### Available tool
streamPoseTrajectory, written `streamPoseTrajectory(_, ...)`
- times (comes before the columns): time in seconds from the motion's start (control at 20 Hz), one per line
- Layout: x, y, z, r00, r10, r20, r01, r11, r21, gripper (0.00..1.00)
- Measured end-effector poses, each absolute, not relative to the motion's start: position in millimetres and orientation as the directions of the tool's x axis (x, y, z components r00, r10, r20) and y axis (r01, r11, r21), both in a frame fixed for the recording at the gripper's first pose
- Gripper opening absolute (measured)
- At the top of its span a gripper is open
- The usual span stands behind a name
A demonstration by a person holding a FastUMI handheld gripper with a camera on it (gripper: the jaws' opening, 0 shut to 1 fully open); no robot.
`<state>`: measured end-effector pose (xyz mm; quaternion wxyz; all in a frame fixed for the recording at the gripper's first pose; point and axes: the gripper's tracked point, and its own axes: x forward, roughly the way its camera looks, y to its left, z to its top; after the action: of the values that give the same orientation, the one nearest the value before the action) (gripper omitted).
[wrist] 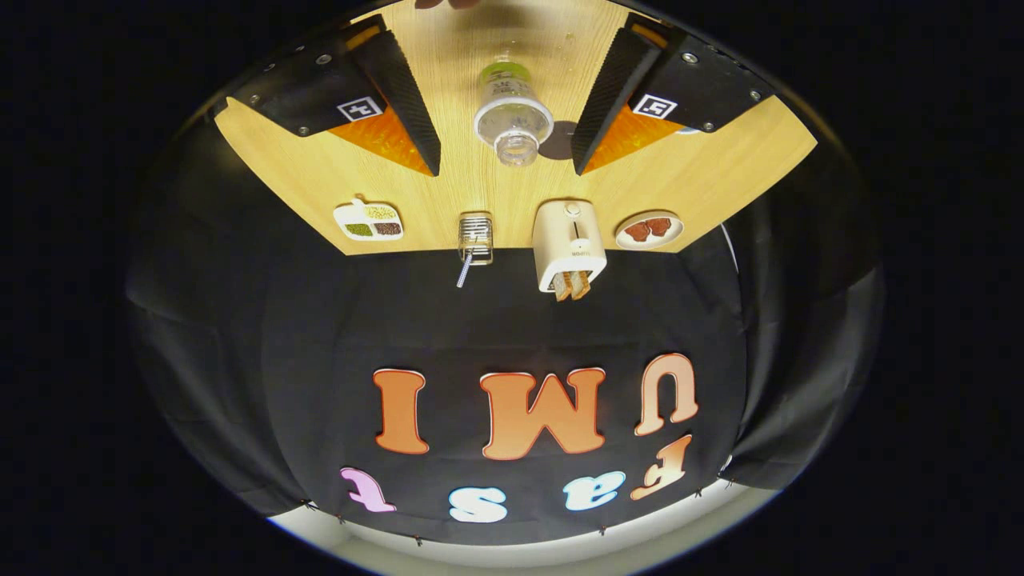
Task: Take the bottle from table, then pour the juice into the cup, finally place the bottle on the coaster
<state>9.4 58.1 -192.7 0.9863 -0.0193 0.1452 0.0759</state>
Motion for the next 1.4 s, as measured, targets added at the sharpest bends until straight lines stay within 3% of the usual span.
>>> streamPoseTrajectory(0.65,17,63,-281,0.893,0.151,-0.423,-0.165,0.986,0.004,0.98)
streamPoseTrajectory(1.2,31,67,-323,0.872,0.142,-0.469,-0.142,0.989,0.034,0.97)
streamPoseTrajectory(1.3,30,69,-330,0.865,0.148,-0.48,-0.141,0.989,0.052,0.9)
streamPoseTrajectory(1.4,32,68,-331,0.868,0.146,-0.474,-0.144,0.989,0.041,0.77)
